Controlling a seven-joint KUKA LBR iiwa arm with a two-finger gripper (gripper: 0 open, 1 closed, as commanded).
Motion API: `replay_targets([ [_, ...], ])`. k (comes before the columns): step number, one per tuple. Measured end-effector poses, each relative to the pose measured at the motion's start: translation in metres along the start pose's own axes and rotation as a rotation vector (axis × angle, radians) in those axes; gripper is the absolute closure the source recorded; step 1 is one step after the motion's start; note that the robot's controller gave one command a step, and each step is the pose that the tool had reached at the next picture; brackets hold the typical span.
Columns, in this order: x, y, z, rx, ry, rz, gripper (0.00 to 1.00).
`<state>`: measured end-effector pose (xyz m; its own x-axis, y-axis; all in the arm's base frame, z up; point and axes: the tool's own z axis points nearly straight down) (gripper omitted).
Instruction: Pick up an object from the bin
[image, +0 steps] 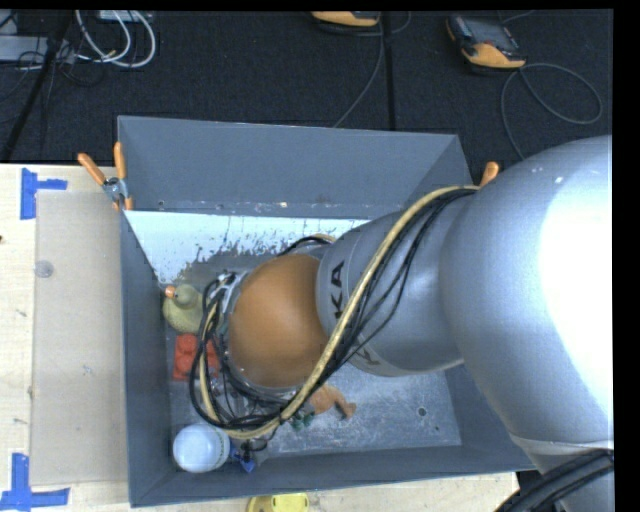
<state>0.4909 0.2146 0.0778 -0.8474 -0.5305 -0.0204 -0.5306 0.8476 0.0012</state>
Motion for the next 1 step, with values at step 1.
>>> replay_targets([
  [1,-0.0012,-0.0012,0.0055,0.001,0.001,0.007,0.00],
])
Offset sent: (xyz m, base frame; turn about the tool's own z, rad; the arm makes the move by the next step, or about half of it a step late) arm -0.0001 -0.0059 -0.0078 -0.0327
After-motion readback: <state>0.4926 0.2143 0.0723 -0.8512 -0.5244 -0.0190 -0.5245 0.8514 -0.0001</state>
